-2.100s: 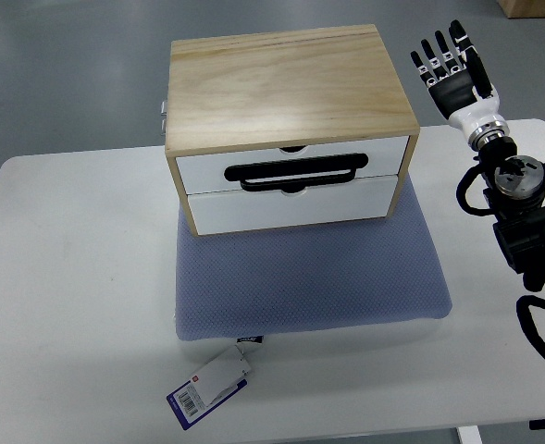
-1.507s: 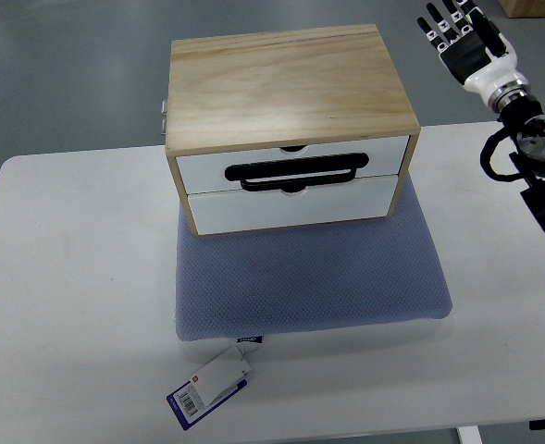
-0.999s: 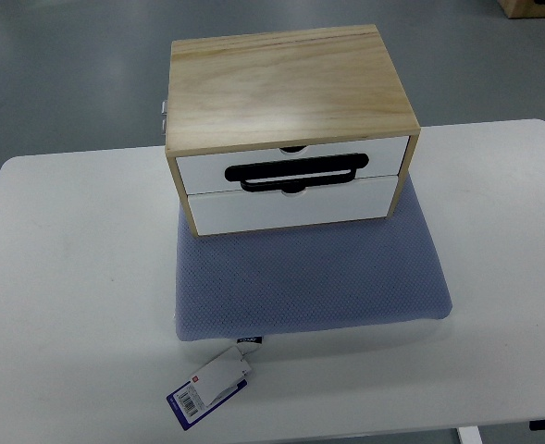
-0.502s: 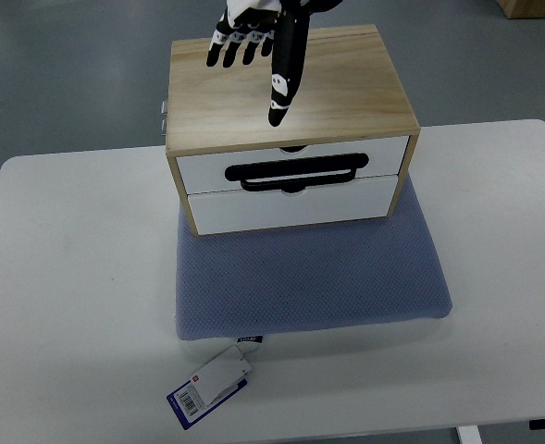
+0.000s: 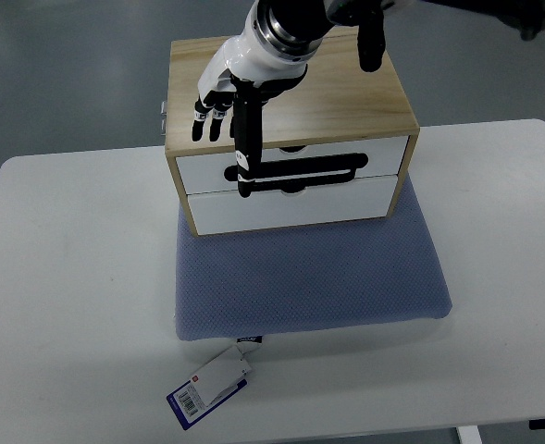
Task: Open wood drawer with right hand
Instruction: 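Bring the right hand down in front of the upper drawer's black handle, then hook the right hand fingers around the upper drawer's black handle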
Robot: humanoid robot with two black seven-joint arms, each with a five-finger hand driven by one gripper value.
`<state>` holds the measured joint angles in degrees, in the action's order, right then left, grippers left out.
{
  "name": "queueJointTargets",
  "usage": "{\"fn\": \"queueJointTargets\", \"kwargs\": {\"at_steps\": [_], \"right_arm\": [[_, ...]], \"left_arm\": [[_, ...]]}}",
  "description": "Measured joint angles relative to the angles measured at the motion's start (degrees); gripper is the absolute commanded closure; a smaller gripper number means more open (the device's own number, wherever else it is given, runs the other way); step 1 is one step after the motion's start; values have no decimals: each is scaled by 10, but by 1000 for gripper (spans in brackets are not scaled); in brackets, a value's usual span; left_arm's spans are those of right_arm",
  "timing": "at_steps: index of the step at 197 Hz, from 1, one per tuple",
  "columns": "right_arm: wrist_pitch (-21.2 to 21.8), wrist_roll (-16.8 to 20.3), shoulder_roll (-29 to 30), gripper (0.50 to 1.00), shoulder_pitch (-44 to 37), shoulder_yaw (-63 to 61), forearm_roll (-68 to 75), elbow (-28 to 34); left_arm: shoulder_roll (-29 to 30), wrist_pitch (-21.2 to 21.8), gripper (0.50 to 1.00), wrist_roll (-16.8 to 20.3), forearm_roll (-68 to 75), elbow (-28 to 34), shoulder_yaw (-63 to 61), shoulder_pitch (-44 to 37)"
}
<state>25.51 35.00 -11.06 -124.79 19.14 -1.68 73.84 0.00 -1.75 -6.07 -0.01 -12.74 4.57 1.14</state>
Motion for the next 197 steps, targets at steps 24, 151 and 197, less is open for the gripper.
{"fn": "queueJointTargets", "kwargs": {"at_steps": [24, 151, 197], "right_arm": [[-31, 0, 11, 556, 16, 6, 7, 0], [-34, 0, 12, 556, 107, 41, -61, -15], [-32, 0, 2, 556, 125, 52, -85, -18]], "left_arm": [[0, 0, 500, 0, 0, 0, 0, 0], [0, 0, 500, -1, 0, 1, 0, 0], [0, 0, 500, 0, 0, 2, 0, 0]]}}
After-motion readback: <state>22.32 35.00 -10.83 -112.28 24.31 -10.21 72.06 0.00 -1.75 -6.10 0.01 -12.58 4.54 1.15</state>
